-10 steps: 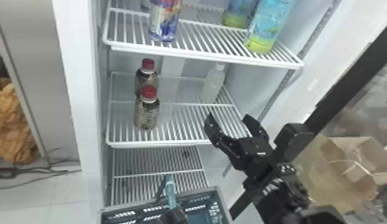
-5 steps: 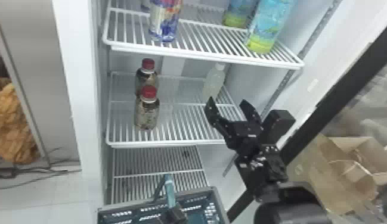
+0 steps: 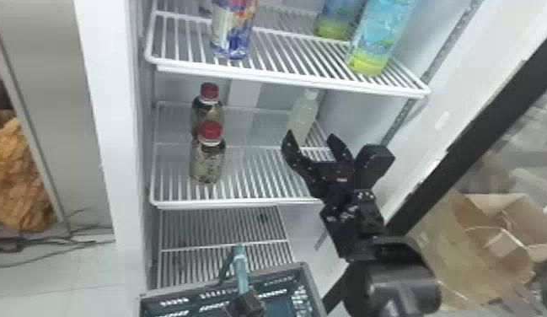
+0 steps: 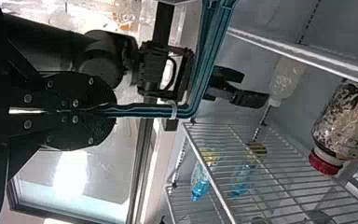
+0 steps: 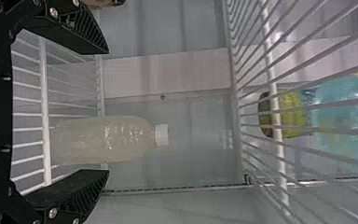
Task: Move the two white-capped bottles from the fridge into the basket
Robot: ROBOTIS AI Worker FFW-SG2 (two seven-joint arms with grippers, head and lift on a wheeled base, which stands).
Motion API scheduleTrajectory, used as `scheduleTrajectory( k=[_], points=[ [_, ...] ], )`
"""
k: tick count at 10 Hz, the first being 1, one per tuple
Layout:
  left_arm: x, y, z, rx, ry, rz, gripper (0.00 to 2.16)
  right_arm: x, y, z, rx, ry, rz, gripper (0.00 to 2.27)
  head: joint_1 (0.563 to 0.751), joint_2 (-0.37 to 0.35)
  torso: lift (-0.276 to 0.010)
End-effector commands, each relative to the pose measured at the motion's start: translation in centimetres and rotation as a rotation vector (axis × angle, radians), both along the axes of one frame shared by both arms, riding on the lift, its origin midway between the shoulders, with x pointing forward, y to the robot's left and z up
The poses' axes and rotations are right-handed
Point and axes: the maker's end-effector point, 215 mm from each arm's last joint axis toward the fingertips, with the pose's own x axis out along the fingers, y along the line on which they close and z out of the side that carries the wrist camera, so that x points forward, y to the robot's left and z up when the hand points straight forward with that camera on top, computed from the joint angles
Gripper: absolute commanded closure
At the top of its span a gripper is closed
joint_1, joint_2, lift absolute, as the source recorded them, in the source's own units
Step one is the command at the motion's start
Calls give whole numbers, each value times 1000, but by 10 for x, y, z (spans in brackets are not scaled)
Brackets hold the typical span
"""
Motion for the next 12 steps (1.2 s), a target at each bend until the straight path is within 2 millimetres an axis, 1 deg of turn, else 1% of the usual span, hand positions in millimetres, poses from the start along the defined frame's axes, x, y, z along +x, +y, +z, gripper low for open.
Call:
scheduleTrajectory(
  k=[1, 3, 4, 6, 7, 9, 10, 12],
  points=[
    [1, 0, 0, 0, -2, 1, 1119, 11, -4, -6, -5, -3, -12, 136, 695, -350, -260],
    [0, -1, 1, 0, -2, -1, 1119, 26, -16, -12, -1, -9, -37, 137, 695, -350, -260],
    [1, -1, 0, 0, -2, 1, 1119, 33, -19, -11, 2, -22, -45, 137, 695, -350, -260],
    [1, -1, 1, 0, -4, -1, 1119, 49, -26, -14, 11, -18, -57, 137, 695, -350, -260],
    [2, 0, 1, -1, -4, 4, 1119, 56, -28, -10, 15, -36, -64, 133, 695, -350, -260],
    [2, -1, 2, -1, -5, 2, 1119, 69, -32, -7, 22, -43, -71, 133, 695, -350, -260],
    [3, -1, 3, -1, -8, 2, 1119, 74, -28, -6, 32, -43, -65, 133, 695, -350, -260],
    [4, -1, 3, 0, -12, 0, 1119, 84, -27, -5, 37, -42, -70, 133, 695, -350, -260]
  ],
)
